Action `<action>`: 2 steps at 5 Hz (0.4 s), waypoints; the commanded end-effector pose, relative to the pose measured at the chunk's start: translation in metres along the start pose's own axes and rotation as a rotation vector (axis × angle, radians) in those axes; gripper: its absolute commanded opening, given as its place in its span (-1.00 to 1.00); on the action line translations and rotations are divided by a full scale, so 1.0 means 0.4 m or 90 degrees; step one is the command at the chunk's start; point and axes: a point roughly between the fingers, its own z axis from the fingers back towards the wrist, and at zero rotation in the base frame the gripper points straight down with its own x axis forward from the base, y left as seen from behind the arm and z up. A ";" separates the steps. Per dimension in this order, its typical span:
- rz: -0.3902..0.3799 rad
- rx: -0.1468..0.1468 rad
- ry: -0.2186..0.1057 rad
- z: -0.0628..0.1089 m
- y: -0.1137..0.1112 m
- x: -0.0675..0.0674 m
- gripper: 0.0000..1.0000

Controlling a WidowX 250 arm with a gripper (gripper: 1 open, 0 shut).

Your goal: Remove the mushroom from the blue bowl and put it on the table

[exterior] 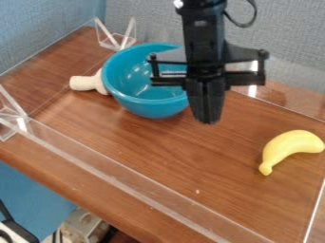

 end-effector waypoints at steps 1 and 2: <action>-0.046 0.003 -0.012 -0.029 -0.012 -0.003 -1.00; -0.071 0.012 -0.010 -0.033 -0.006 -0.009 -1.00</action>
